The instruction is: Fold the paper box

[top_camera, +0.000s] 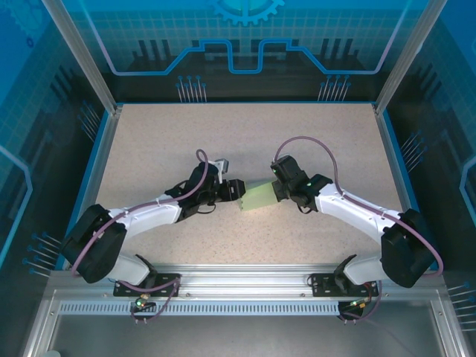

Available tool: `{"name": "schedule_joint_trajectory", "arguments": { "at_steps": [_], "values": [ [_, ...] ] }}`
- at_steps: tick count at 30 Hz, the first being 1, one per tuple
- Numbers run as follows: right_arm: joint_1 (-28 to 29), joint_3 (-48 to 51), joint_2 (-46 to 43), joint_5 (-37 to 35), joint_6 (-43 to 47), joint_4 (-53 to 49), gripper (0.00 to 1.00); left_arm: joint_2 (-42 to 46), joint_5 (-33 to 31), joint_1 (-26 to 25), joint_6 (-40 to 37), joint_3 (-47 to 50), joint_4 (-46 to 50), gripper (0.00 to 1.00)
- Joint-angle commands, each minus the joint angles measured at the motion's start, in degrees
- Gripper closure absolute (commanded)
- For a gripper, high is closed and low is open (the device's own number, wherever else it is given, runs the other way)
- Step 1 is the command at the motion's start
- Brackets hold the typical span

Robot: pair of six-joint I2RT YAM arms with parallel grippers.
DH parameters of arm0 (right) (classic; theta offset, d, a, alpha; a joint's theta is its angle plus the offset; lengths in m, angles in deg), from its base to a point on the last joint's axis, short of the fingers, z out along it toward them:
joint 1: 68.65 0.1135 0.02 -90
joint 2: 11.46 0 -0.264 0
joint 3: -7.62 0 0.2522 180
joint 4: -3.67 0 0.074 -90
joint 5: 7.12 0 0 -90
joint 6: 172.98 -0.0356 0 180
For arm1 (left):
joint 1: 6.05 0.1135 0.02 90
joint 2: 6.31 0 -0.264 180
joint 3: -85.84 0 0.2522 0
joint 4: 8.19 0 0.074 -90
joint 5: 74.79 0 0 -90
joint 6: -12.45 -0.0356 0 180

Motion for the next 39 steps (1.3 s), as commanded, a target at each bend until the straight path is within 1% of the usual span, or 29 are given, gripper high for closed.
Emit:
{"name": "schedule_joint_trajectory", "arguments": {
  "at_steps": [1, 11, 15, 17, 19, 23, 24, 26, 31, 33, 37, 39],
  "values": [
    [0.94, -1.22, -0.71, -0.71, 0.86, -4.25, 0.9, -2.21, -0.88, -0.69, -0.86, 2.55, 3.05, 0.45],
    [0.94, -3.23, -3.92, -0.61, 2.85, -7.93, 0.69, -3.51, -2.93, -1.95, -1.75, 2.09, 3.23, 0.45],
    [0.7, -4.58, -5.73, 0.38, 4.32, -10.43, 0.63, -3.8, -3.64, -2.52, -1.99, 1.51, 3.66, 0.45],
    [0.14, -5.12, -7.08, 2.02, 5.12, -11.02, 0.61, -3.74, -3.9, -2.66, -2.14, 1.32, 3.82, 0.45],
    [-1.88, -5.64, -8.13, 6.17, 6.07, -10.49, 0.57, -3.83, -4.08, -2.79, -2.25, 1.08, 3.84, 0.45],
    [-10.67, -7.05, -6.51, 23.5, 6.16, -8.02, 0.53, -4.1, -4.03, -2.82, -2.34, 0.67, 3.79, 0.45],
    [-12.29, -7.22, -5.8, 26.78, 6.23, -7.42, 0.51, -4.1, -4.04, -2.95, -2.43, 0.54, 3.84, 0.45],
    [-15.52, -7.94, -3.16, 32.45, 6.32, -6.52, 0.47, -3.96, -4.13, -3.06, -2.47, 0.3, 4.08, 0.45],
    [-21.17, -8.14, 3.8, 44.06, 5.29, -3.83, 0.47, -3.54, -4.38, -3.31, -2.59, 0.11, 4.1, 0.45],
    [-22.2, -8.09, 5.82, 46.51, 5.24, -3.5, 0.48, -3.46, -4.47, -3.26, -2.61, 0.0, 4.05, 0.45],
    [-23.37, -6.16, 7.1, 47.04, 5.23, -2.55, 0.49, -3.33, -4.3, -3.31, -2.43, -0.08, 3.85, 0.45],
    [-24.17, -4.7, 7.64, 47.55, 4.81, -1.34, 0.52, -3.3, -4.13, -3.26, -2.44, -0.09, 3.59, 0.46]
  ]
}}
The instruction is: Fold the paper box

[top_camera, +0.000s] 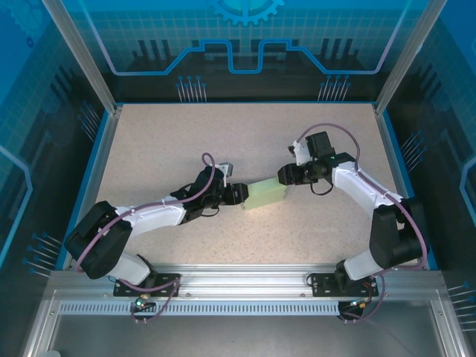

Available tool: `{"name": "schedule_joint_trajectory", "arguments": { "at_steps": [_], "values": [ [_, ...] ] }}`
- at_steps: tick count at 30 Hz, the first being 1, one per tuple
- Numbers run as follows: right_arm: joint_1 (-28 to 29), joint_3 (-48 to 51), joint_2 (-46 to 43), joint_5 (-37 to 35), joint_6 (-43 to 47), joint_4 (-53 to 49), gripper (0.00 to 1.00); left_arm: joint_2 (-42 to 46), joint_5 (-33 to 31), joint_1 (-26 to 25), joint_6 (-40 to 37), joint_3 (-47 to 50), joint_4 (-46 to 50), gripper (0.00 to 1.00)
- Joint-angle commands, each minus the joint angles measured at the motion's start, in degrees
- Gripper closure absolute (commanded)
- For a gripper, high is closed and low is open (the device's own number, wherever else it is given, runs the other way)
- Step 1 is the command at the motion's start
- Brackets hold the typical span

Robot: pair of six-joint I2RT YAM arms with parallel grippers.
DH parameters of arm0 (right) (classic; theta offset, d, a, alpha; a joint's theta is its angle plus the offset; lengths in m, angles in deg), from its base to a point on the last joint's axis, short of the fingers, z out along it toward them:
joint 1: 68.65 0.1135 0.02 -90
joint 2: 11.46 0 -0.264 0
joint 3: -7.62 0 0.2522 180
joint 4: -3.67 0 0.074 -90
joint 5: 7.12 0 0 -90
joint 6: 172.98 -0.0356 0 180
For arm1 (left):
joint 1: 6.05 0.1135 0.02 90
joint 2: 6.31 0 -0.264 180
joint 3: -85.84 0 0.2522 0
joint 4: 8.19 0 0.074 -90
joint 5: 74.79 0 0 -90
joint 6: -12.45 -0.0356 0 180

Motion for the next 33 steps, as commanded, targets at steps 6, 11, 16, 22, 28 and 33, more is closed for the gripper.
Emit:
{"name": "schedule_joint_trajectory", "arguments": {
  "at_steps": [6, 11, 16, 22, 28, 33],
  "values": [
    [-2.11, 6.28, 1.76, 4.98, -1.37, 4.37, 0.59, -1.05, -1.14, -0.58, -1.4, 0.7, 4.28, 0.47],
    [-2.6, 12.93, 1.24, 4.27, -3.2, 8.46, 0.68, -2.32, 0.68, -0.58, 0.95, 1.85, 2.33, 0.54],
    [-2.62, 13.68, -0.33, 5.04, -4.01, 10.08, 0.71, -2.68, 1.76, -0.57, 1.9, 1.75, 1.59, 0.58],
    [-2.18, 10.71, -2.32, 10.34, -4.7, 9.73, 0.64, -2.23, 1.8, -0.62, 2.39, 0.12, 2.61, 0.58],
    [-1.53, 11.83, -3.19, 14.72, -6.44, 12.27, 0.6, -2.21, 2.38, -0.58, 3.88, -0.98, 1.18, 0.58],
    [-1.55, 11.75, -3.45, 16.68, -8.65, 16.46, 0.61, -3.29, 3.24, 0.37, 3.9, -3.55, 0.15, 0.61]
  ]
}}
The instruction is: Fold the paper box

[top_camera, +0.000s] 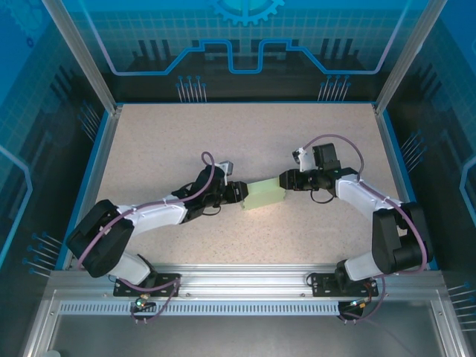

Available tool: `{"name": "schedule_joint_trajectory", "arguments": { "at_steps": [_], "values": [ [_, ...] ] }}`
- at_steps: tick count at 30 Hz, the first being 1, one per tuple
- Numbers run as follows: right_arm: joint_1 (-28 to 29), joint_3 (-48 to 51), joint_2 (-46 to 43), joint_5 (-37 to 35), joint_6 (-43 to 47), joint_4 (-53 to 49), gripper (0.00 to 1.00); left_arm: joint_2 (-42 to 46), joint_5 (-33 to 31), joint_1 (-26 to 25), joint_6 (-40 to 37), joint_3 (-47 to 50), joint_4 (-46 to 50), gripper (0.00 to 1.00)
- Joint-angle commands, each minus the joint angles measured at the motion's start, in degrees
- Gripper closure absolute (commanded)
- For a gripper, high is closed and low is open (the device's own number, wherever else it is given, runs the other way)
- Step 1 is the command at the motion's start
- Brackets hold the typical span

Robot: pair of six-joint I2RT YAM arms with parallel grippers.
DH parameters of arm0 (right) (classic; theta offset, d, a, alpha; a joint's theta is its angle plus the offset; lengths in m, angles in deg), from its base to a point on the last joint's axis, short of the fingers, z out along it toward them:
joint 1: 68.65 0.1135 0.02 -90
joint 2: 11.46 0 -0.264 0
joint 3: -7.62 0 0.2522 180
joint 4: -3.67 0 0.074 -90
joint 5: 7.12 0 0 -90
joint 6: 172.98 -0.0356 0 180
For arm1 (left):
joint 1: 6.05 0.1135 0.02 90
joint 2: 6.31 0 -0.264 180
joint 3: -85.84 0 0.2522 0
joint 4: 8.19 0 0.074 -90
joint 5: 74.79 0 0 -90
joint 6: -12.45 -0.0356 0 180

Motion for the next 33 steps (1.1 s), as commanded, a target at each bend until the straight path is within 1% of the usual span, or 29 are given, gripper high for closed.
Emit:
{"name": "schedule_joint_trajectory", "arguments": {
  "at_steps": [1, 6, 12, 16, 20, 24, 33],
  "values": [
    [0.82, 0.6, -0.75, 6.22, -2.65, 2.14, 0.62, -2.33, 2.64, 0.69, 0.36, -3.06, 1.05, 0.62],
    [0.75, -2.41, 1.03, 6.82, -5.82, 6.99, 0.64, -4.23, 3.08, 3.14, -1.4, -7.98, 2.05, 0.63],
    [0.9, -9.75, 5.96, 5.64, -7.03, 9.79, 0.64, -8.27, 3.81, 6.42, -5.63, -16.44, 5.71, 0.63],
    [0.98, -14.84, 10.86, 4.49, -6.07, 9.68, 0.63, -11.88, 3.79, 8.14, -7.48, -20.64, 6.24, 0.63],
    [1.03, -17.65, 14.2, 3.45, -3.99, 8.23, 0.63, -14.05, 3.24, 8.69, -9.44, -22.94, 6.5, 0.62],
    [1.05, -16.39, 14.01, 2.34, -2.07, 7.61, 0.62, -14.44, 4.2, 8.53, -10.21, -22.64, 5.81, 0.61],
    [1.42, -8.26, 10.01, -0.42, -0.54, 7.48, 0.6, -12.22, 5.77, 7.59, -10.63, -16.72, 3.43, 0.58]
  ]
}}
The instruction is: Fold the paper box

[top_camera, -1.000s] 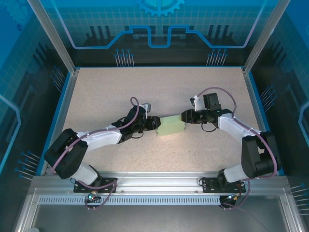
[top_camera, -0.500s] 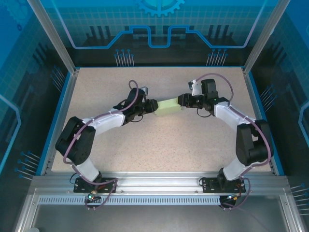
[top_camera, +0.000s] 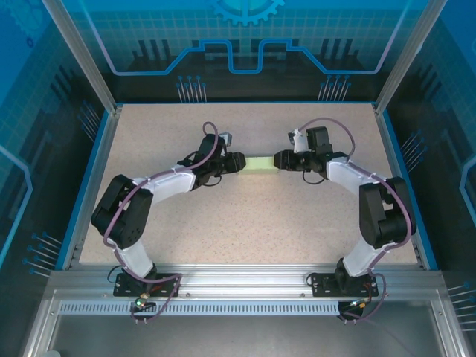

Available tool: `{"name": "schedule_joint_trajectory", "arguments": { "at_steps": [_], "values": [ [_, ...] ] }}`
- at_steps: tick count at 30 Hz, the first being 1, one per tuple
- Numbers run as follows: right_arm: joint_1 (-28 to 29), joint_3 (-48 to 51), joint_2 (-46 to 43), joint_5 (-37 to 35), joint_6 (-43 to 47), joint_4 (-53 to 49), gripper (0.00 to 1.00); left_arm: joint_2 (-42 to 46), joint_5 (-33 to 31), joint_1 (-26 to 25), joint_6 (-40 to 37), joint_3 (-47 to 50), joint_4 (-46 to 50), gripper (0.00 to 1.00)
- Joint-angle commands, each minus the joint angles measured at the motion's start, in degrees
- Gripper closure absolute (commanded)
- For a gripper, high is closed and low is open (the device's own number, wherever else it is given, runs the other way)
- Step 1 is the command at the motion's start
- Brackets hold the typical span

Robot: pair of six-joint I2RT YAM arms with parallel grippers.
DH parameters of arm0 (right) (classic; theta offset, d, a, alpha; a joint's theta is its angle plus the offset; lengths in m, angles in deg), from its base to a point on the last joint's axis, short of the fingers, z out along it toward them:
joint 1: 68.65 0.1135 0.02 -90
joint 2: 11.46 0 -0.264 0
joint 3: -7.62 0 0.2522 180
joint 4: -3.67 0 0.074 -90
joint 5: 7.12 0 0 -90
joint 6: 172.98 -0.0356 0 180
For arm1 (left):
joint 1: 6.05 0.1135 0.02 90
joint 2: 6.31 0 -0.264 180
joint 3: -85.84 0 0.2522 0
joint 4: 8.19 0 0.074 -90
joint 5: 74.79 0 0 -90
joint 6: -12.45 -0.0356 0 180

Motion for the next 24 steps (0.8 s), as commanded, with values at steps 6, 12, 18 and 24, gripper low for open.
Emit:
{"name": "schedule_joint_trajectory", "arguments": {
  "at_steps": [6, 12, 18, 24],
  "values": [
    [2.38, 7.29, -5.62, 0.73, 0.65, 1.07, 0.59, 4.09, 4.48, -3.97, -1.68, 6.41, -3.32, 0.55],
    [3.44, 11.68, -6.72, -2.44, -0.14, 1.27, 0.57, 3.78, 3.32, -5.04, -0.7, 9.88, -4.58, 0.54],
    [3.44, 11.03, -6.33, -9.85, 0.39, -4.75, 0.54, 3.3, 0.1, -5.03, -1.62, 11.67, -3.91, 0.5],
    [3.91, 8.01, -11.95, -21.62, 4.42, -13.06, 0.52, 6.88, -4.32, -4.37, -6.39, 10.74, 1.0, 0.42]
  ]
}}
